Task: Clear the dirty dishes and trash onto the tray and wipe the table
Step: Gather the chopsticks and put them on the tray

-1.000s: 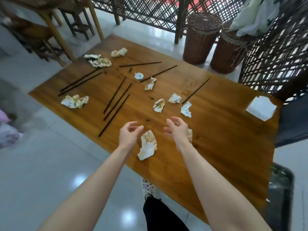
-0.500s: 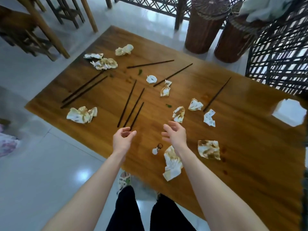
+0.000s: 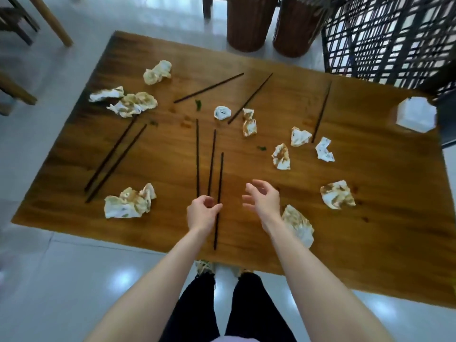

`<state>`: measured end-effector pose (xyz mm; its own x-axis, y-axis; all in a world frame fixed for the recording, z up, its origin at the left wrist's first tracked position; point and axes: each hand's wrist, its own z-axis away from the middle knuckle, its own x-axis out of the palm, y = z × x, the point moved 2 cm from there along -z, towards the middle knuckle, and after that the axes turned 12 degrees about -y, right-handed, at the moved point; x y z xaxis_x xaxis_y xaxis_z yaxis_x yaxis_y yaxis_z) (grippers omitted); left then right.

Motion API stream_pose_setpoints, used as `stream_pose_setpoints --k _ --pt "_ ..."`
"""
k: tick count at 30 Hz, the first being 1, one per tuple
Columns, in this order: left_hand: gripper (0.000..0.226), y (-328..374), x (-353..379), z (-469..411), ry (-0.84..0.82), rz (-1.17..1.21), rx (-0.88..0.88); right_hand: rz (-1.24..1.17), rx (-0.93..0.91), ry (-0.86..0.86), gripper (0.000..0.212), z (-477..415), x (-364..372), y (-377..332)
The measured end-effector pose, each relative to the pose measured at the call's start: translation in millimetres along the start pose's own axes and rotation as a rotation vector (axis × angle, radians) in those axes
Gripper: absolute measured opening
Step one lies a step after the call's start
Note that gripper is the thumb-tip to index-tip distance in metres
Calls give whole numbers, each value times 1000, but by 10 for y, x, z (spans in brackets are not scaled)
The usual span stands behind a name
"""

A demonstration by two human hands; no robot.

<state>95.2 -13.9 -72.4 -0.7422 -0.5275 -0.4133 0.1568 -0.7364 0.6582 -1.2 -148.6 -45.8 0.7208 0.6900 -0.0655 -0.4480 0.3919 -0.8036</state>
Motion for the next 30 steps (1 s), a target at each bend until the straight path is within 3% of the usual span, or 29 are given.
stream_pose_setpoints --k 5,10,17,22,26,30 --pt "31 40 9 -47 29 -218 18 -23 3 37 28 52 138 27" --pt "23 78 16 -101 23 -266 0 -15 15 33 27 35 250 51" --pt "8 47 -242 -96 -232 174 96 -27 59 -113 30 -31 449 -7" --pt "7 93 -405 -100 -285 290 146 -31 61 -208 11 -113 614 -138" --pt "13 56 -482 -158 -213 327 137 -51 53 -178 8 -212 633 -231" --pt "26 -9 -541 -293 -17 243 65 -91 66 -140 12 -315 603 -269"
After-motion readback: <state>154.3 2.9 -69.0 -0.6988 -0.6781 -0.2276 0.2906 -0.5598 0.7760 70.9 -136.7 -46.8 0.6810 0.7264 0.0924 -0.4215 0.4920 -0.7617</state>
